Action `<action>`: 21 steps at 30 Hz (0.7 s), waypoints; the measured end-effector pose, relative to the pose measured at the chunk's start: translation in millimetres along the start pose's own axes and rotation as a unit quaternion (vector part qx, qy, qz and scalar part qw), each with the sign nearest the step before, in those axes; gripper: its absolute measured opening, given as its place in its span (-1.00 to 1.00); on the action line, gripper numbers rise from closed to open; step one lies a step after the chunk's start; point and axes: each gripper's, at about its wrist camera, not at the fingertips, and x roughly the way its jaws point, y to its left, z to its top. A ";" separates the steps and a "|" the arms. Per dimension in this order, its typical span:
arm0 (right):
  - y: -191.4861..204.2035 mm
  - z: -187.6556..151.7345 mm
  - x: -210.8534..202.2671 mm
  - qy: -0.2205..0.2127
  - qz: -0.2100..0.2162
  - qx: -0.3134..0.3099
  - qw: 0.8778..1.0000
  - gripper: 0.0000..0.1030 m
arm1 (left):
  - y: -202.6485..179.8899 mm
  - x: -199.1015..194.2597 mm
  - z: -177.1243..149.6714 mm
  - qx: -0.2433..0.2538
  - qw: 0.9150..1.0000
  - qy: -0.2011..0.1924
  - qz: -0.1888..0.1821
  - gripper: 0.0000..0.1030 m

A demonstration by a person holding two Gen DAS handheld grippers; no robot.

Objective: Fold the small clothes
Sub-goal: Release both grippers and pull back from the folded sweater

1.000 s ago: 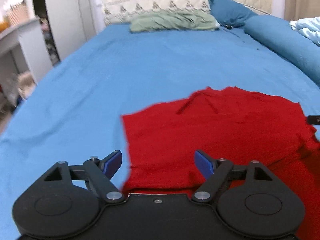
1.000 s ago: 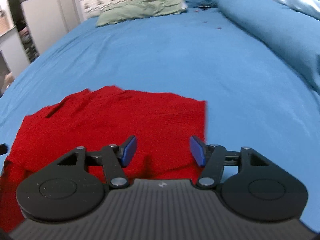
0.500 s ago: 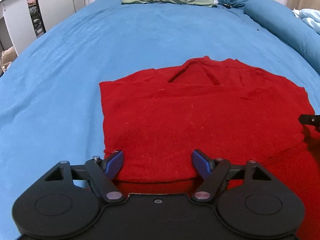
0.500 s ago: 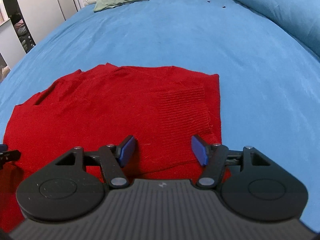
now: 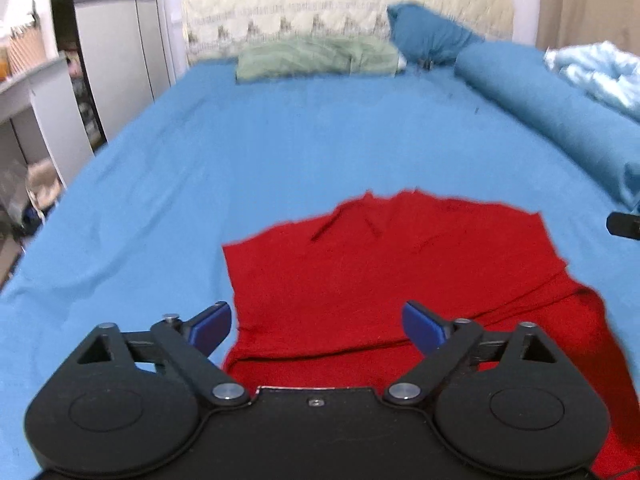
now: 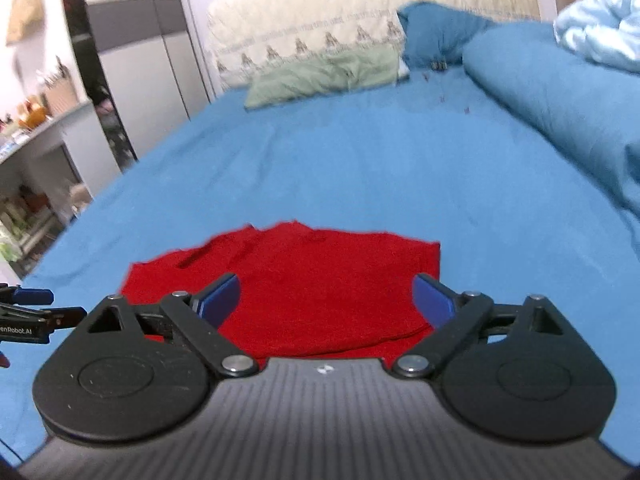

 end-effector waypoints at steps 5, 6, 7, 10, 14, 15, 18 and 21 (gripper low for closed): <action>-0.9 -6.7 -79.1 -0.029 0.000 0.014 0.999 1.00 | 0.6 -70.4 -11.9 -0.015 0.999 -0.033 -0.001 0.86; -1.6 -9.2 -99.9 -0.036 -0.003 0.012 0.999 1.00 | -0.1 -88.9 -15.4 -0.015 0.999 -0.040 0.000 0.87; -0.8 -11.0 -118.9 -0.041 -0.008 0.010 0.999 1.00 | -1.2 -109.4 -19.8 -0.013 0.999 -0.045 0.003 0.88; -0.9 -17.9 -183.5 -0.048 -0.019 0.010 0.999 1.00 | -4.2 -168.1 -35.9 -0.009 0.998 -0.061 0.002 0.96; -2.4 -34.6 -262.8 -0.051 -0.004 0.024 0.998 1.00 | -5.3 -225.5 -63.2 -0.011 0.997 -0.076 -0.003 0.96; -2.9 -39.4 -279.2 -0.052 -0.002 0.023 0.998 1.00 | -4.9 -235.5 -71.6 -0.017 0.997 -0.079 -0.003 0.96; -6.3 -58.6 -316.1 -0.049 0.002 0.022 0.999 1.00 | -0.7 -254.5 -102.3 -0.043 0.996 -0.074 -0.006 0.96; -7.3 -88.9 -335.2 -0.043 -0.015 0.010 0.999 1.00 | 4.0 -257.7 -137.2 -0.081 0.995 -0.059 -0.016 0.96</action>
